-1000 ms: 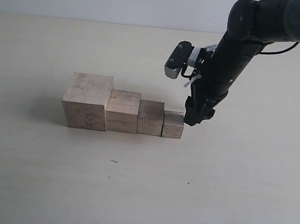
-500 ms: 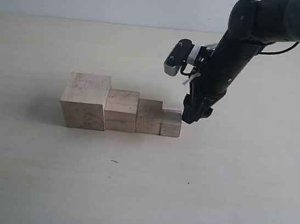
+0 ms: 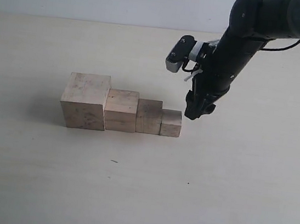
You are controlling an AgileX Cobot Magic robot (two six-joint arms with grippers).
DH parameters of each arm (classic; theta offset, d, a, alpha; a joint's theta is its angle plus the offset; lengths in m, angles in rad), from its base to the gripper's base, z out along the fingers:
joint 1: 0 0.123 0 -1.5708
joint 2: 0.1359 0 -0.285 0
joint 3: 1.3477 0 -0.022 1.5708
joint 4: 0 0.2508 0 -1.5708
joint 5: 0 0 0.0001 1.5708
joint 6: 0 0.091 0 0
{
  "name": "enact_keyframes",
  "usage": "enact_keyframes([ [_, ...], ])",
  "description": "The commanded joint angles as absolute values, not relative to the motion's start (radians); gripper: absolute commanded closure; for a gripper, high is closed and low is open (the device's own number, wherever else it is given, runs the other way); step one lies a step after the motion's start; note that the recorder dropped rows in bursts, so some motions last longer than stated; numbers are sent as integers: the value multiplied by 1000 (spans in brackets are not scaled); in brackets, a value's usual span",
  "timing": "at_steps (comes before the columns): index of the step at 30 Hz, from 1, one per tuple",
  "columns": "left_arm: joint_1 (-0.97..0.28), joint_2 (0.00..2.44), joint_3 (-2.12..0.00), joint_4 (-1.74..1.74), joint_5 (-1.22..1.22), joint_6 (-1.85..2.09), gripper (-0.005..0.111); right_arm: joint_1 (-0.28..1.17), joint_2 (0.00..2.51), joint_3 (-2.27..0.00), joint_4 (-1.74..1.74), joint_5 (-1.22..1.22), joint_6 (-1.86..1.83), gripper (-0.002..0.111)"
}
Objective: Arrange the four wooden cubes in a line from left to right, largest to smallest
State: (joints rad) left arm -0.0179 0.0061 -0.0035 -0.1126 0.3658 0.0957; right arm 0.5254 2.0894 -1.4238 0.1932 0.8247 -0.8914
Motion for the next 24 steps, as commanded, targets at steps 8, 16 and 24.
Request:
enact_keyframes([
  [8,-22,0,0,-111,355,97,107,523,1858,-1424,119,811,-516,57],
  [16,-22,0,0,-111,355,97,107,523,1690,-1424,152,822,-321,108],
  [24,-22,0,0,-111,355,97,107,523,1496,-1348,188,826,-132,108],
])
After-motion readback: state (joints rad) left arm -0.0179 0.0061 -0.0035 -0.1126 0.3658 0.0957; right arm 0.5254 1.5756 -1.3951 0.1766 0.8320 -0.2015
